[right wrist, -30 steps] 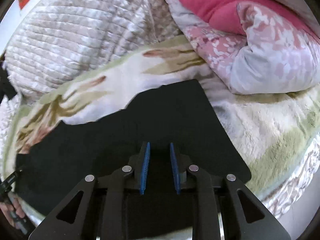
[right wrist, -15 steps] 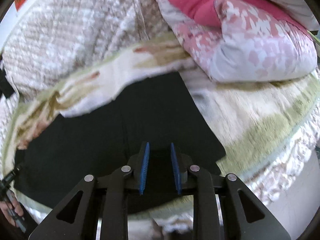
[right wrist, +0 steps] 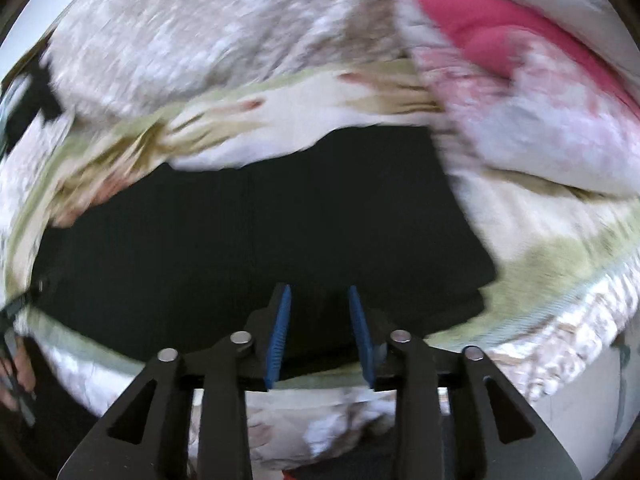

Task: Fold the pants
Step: 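Smooth the folded black pants flat with both open grippers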

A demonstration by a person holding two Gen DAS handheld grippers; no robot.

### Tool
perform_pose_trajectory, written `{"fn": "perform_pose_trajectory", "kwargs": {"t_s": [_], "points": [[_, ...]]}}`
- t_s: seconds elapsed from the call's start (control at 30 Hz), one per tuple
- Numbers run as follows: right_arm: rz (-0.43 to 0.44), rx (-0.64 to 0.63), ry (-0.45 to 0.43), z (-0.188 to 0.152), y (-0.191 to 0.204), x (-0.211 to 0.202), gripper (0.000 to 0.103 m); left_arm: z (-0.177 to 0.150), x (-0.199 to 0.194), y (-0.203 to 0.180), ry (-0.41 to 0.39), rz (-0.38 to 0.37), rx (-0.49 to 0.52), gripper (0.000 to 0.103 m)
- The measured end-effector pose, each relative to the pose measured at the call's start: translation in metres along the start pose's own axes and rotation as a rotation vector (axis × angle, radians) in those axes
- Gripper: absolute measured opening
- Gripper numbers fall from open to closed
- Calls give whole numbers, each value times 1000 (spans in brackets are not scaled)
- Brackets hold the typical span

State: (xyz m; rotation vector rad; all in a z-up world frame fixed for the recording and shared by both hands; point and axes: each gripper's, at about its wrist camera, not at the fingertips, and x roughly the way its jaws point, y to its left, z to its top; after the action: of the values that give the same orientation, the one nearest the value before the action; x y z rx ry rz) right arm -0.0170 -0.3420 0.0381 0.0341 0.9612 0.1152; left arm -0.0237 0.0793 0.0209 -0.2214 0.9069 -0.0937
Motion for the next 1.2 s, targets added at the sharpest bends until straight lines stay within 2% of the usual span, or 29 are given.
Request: {"fn": "perform_pose_trajectory", "kwargs": {"t_s": [0.1, 0.17, 0.37, 0.57, 0.67, 0.73, 0.9, 1.0, 1.1, 1.2], "points": [[2, -6, 119, -11, 8, 27, 37, -4, 4, 14, 32, 18, -44, 34], [5, 13, 90, -10, 8, 21, 37, -9, 2, 21, 38, 4, -66, 34], [77, -19, -5, 5, 29, 1, 37, -16, -19, 35, -2, 47, -88, 34], [130, -50, 27, 4, 55, 12, 39, -5, -34, 71, -55, 117, -157, 34], [138, -64, 32, 1, 61, 11, 39, 4, -46, 90, -105, 145, -175, 44], [141, -62, 35, 1, 61, 11, 39, 8, -48, 102, -116, 151, -196, 45], [139, -52, 46, 2, 61, 14, 39, 8, -32, 118, -60, 88, -247, 45], [138, -56, 50, 2, 62, 14, 39, 8, -19, 116, -36, 90, -225, 45], [138, -54, 50, 2, 62, 16, 39, 16, -13, 115, -30, 68, -218, 51], [142, -56, 51, 2, 60, 15, 39, 22, -3, 120, -2, 74, -236, 51]]}}
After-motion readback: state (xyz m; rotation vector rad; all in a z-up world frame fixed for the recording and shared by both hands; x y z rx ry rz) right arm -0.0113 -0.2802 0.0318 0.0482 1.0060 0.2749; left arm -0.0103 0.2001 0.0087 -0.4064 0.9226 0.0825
